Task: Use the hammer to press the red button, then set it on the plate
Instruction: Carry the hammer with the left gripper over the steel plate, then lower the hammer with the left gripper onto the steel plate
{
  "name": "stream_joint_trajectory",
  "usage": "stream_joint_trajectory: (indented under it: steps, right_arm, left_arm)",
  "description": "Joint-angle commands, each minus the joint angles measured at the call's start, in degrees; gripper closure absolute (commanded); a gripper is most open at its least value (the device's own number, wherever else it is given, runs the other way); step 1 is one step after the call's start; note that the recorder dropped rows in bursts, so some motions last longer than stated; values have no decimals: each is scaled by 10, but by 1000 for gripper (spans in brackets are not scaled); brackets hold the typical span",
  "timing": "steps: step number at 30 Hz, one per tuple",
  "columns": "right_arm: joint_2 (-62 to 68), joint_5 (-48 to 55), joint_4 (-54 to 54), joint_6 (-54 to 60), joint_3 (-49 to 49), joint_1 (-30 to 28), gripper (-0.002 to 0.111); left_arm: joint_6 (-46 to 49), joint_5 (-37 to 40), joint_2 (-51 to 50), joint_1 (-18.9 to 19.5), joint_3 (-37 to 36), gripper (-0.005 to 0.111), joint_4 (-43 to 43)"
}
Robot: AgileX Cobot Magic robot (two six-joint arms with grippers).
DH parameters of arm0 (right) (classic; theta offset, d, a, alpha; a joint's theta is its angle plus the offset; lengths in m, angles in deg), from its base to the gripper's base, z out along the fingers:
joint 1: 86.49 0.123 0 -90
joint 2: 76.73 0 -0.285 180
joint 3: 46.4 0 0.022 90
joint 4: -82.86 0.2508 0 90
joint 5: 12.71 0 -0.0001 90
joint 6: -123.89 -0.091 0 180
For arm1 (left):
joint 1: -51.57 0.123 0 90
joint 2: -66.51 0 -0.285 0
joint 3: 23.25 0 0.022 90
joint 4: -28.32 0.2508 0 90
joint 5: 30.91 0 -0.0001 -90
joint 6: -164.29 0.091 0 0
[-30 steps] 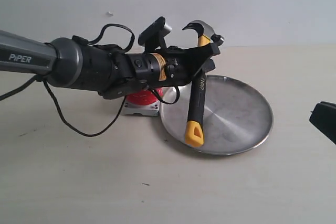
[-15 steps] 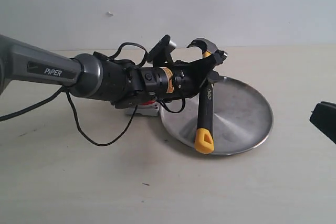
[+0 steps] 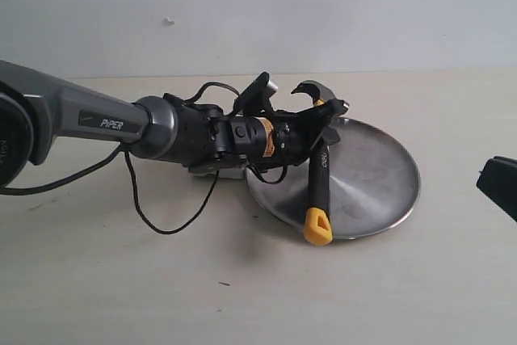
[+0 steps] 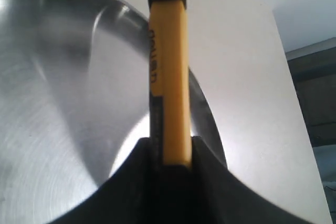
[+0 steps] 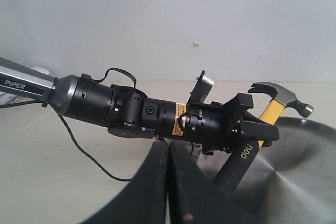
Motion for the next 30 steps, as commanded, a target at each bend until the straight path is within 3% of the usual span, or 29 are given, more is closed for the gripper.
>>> stream_joint_trajectory:
  steps: [1, 8, 14, 22, 30]
  right_arm:
    - [-2, 0, 0, 1, -2, 0, 108]
    - [-2, 0, 0, 1, -2, 0, 108]
    - [-2, 0, 0, 1, -2, 0, 108]
    - [-2, 0, 0, 1, -2, 0, 108]
    - [-2, 0, 0, 1, -2, 0, 108]
  left_arm:
    - [-1, -29, 5, 0, 10, 107, 7]
    - [-28, -94, -30, 10, 25, 107, 20]
    - [-28, -95, -35, 10, 31, 107, 23]
    - [-24, -30, -34, 10, 36, 107, 60]
    - [-24, -13, -34, 9, 45, 107, 70]
